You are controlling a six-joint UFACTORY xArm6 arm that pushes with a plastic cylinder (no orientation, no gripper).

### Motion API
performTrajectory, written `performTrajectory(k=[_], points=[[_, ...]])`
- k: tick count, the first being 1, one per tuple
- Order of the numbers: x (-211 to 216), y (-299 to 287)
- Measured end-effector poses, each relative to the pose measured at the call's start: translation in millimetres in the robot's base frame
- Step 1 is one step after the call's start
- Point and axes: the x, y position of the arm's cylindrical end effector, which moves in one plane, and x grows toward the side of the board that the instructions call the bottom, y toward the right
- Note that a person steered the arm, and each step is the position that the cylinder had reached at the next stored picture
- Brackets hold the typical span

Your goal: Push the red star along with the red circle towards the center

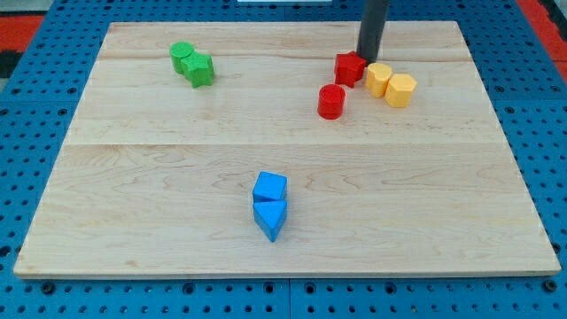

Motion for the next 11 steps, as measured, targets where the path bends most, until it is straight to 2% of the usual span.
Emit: performTrajectory(k=[2,4,6,8,9,11], points=[[0.7,-11.0],[-26.9,-8.4],[-9.1,-34.9],[21.6,-10.4],[31.8,-33.8],[32.8,-46.3]])
